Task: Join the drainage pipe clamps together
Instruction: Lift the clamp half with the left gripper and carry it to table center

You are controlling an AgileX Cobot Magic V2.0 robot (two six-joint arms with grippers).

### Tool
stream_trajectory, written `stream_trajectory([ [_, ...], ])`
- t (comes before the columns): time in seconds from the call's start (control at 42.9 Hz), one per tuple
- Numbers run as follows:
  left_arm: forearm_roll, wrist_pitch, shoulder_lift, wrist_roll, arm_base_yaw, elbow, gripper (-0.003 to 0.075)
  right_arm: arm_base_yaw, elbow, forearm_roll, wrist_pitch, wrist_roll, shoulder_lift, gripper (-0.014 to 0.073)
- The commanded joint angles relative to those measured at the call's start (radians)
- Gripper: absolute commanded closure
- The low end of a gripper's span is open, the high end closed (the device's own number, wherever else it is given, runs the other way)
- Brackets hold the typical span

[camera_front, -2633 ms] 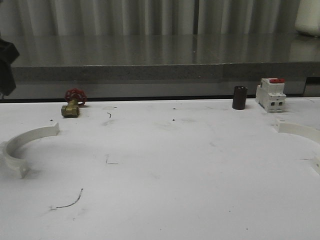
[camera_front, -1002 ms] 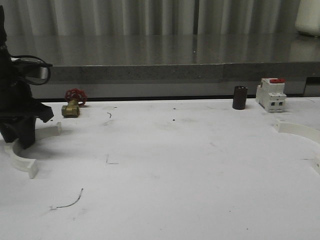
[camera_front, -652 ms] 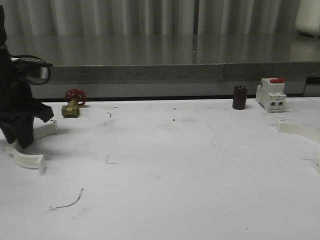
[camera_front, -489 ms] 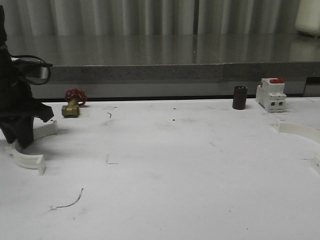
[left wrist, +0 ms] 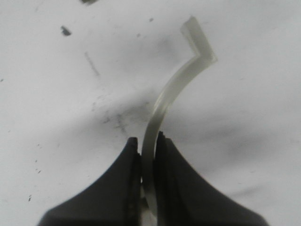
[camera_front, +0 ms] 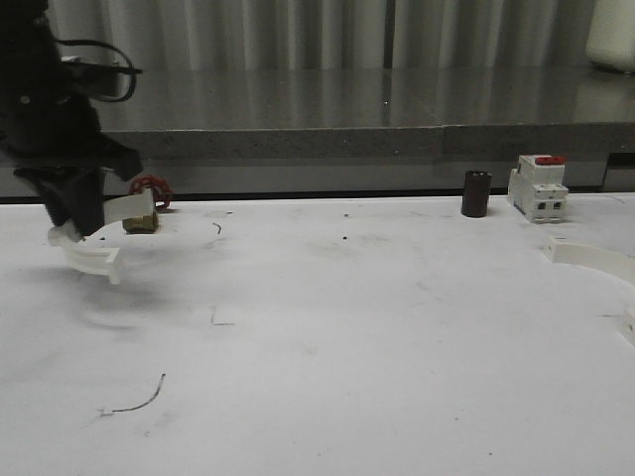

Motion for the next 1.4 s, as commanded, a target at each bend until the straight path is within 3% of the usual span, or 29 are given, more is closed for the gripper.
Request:
stream_trajectory([
  [0.0,-0.01,0.03,-0.065,-0.001,-0.052,-0.069,0.0741,-0.002,-0.031,-0.008,-0.062,-0.008,-0.001,0.0083],
  [0.256,-0.022,0.03,-0.063,-0.003,-0.199,-0.107,0.0741,-0.002,-0.031,-0.008,-0.062,-0.008,-0.001,0.0083],
  [0.559,-0.022,-0.023,0.016,-0.126,-0.313,-0.144,0.0741,-0.002,-0.031,-0.008,-0.062,-0.008,-0.001,0.0083],
  [0.932,-0.011,0.035,0.186,-0.271,-0.345,-0.335,0.0741,-0.002,-0.031,-0.008,-0.062,-0.008,-0.001,0.0083],
  [1.375,0.0,0.079,0.213,-0.309,-0.345,-0.338,0.074,-0.002,-0.031,-0.008,-0.062,-0.008,-0.001,0.0083],
])
